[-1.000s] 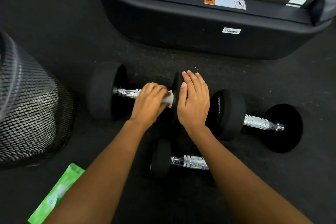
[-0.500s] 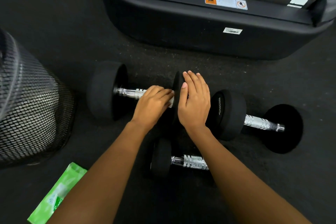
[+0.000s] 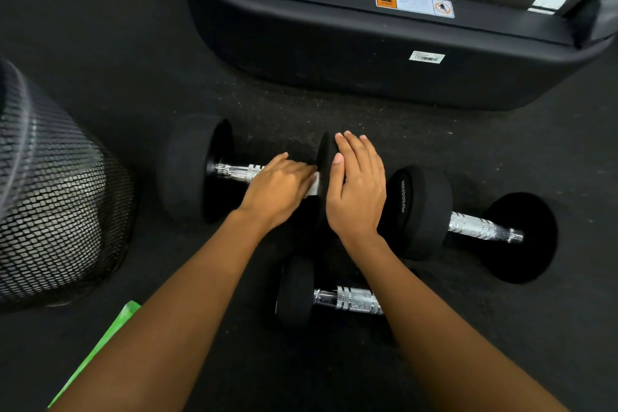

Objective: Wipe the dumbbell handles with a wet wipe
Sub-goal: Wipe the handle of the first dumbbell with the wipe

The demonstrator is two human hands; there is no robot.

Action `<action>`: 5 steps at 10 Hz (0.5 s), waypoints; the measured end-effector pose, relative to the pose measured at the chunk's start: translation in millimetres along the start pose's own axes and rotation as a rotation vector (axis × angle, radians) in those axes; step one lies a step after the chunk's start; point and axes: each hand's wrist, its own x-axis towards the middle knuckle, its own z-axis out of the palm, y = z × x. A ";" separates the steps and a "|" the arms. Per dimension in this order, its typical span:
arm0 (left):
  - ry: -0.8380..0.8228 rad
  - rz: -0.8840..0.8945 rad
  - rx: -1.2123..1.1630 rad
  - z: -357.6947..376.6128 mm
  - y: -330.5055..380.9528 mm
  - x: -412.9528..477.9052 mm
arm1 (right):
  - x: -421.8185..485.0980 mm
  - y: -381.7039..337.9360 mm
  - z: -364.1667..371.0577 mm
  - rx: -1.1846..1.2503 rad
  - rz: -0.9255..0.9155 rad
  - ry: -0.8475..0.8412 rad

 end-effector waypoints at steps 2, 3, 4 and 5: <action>-0.048 0.024 0.036 -9.2 -26.9 -11.8 | -1.0 0.2 -0.7 0.013 -0.001 0.008; -0.061 -0.080 0.031 -4.5 -15.3 -1.0 | -1.8 0.5 -0.2 0.012 -0.006 0.013; -0.072 -0.064 0.009 -1.3 -6.6 3.3 | -2.3 0.5 -0.1 0.010 -0.008 0.015; -0.076 0.011 -0.016 -7.0 -14.7 -4.5 | -2.3 0.9 0.3 0.011 -0.010 0.017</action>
